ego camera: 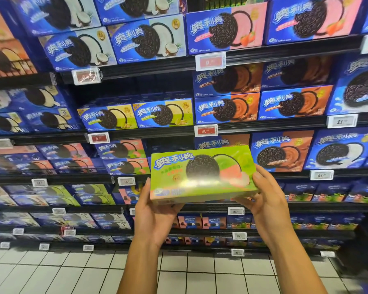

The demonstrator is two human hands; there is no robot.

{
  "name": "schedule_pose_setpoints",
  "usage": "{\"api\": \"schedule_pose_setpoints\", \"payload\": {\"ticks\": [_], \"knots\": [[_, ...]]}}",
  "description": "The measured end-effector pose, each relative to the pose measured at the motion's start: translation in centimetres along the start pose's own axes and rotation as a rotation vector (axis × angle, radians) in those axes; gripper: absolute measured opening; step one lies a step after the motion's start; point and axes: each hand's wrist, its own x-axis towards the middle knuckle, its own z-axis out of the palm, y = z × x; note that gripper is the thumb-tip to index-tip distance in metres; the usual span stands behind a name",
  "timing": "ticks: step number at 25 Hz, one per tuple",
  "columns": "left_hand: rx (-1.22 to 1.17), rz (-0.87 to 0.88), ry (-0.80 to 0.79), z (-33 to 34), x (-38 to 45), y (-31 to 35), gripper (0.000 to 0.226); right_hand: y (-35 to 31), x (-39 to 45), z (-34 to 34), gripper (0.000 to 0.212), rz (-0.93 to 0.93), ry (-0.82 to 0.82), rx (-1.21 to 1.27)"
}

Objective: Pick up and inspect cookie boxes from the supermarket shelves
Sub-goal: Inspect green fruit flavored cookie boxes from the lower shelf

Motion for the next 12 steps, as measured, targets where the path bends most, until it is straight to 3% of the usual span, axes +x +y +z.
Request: {"api": "schedule_pose_setpoints", "payload": {"ticks": [4,9,12], "knots": [[0.183,-0.028,0.033,0.4,0.2,1.5,0.037,-0.9,0.2,0.1,0.055,0.099,-0.027,-0.025],[0.439,-0.019,0.079,1.2,0.3,2.7,0.03,-1.7,0.6,0.2,0.026,0.099,0.044,-0.112],[0.482,-0.054,0.119,1.3,0.3,2.4,0.035,-1.6,0.8,-0.1,0.033,0.113,0.083,-0.136]]}}
